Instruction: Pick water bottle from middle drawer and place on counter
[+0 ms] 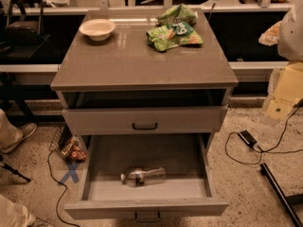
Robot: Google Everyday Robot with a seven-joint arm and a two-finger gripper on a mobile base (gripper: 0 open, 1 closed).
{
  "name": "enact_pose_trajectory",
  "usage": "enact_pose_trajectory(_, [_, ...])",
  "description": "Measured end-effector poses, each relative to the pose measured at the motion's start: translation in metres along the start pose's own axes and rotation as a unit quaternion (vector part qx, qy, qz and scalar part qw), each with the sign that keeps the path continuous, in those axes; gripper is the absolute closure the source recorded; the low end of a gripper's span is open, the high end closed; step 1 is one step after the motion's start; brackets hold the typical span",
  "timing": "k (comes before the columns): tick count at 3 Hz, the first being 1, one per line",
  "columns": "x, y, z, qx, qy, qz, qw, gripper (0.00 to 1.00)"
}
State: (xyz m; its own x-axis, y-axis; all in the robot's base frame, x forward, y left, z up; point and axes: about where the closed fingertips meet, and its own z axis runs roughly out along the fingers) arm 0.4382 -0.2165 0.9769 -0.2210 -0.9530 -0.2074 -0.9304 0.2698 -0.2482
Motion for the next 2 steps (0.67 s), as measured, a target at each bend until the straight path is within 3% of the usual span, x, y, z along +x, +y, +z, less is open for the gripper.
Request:
enact_pose_trajectory(1, [0.000, 0.000, 0.000, 0.002, 0.000, -0.001, 1.0000, 0.00])
enact_pose_trajectory(2, [0.001, 0.011, 0.037, -0.022, -0.013, -0.013, 0.9996, 0.00])
